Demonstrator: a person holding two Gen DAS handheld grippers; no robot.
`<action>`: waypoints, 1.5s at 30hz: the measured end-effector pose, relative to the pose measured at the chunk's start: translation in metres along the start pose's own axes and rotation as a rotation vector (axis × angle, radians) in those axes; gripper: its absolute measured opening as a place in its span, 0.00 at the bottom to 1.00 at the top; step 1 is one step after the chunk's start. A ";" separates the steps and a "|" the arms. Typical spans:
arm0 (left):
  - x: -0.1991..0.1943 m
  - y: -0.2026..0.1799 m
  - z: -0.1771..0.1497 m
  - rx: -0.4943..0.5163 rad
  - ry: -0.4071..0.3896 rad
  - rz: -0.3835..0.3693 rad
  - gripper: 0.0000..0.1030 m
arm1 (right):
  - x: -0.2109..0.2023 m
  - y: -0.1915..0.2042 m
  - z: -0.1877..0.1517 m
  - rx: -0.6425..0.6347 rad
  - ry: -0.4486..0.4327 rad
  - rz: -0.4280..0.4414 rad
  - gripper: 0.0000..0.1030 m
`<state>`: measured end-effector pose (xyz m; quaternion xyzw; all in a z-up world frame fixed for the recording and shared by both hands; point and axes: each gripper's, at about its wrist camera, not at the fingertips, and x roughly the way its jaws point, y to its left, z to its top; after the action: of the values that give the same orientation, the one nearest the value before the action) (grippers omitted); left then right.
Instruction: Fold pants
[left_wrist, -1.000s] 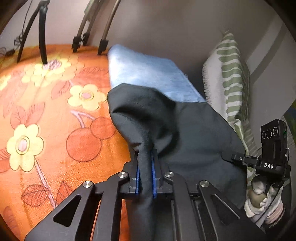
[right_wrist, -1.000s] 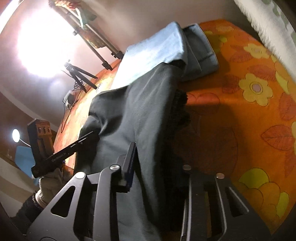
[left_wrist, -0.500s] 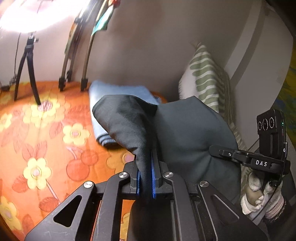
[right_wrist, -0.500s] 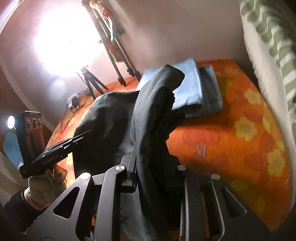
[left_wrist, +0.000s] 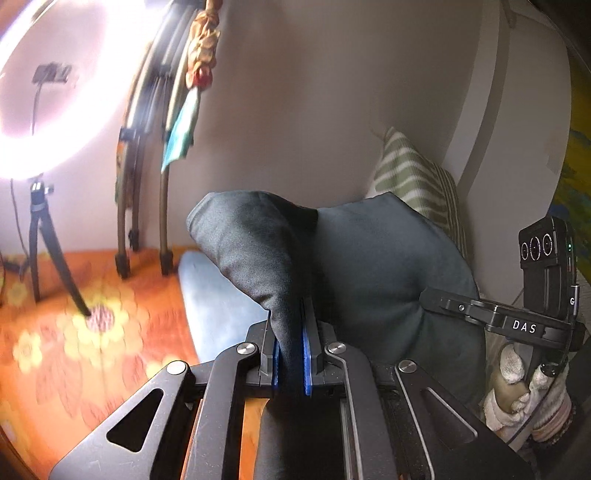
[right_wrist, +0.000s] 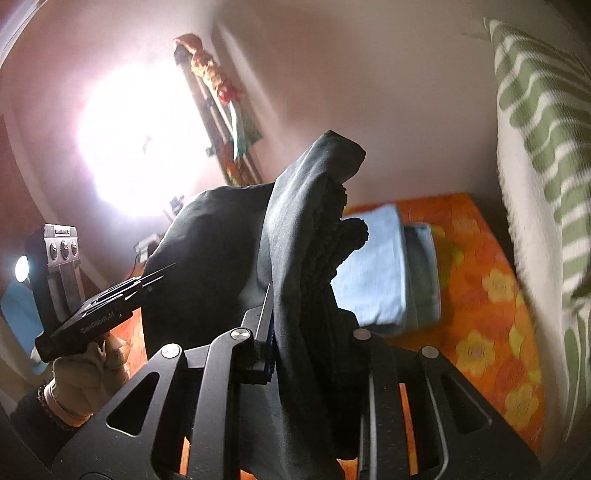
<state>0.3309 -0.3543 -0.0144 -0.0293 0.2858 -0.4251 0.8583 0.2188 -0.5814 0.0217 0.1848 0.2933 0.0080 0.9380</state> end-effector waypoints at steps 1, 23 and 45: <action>0.002 0.000 0.004 0.004 -0.006 0.000 0.07 | 0.003 0.000 0.007 -0.005 -0.009 -0.008 0.21; 0.145 0.064 0.032 0.000 0.054 0.095 0.07 | 0.165 -0.076 0.070 0.035 0.060 -0.075 0.21; 0.155 0.078 0.019 0.010 0.122 0.304 0.30 | 0.188 -0.120 0.056 0.048 0.132 -0.234 0.41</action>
<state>0.4697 -0.4234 -0.0939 0.0441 0.3364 -0.2928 0.8940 0.3942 -0.6889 -0.0806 0.1708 0.3738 -0.0965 0.9065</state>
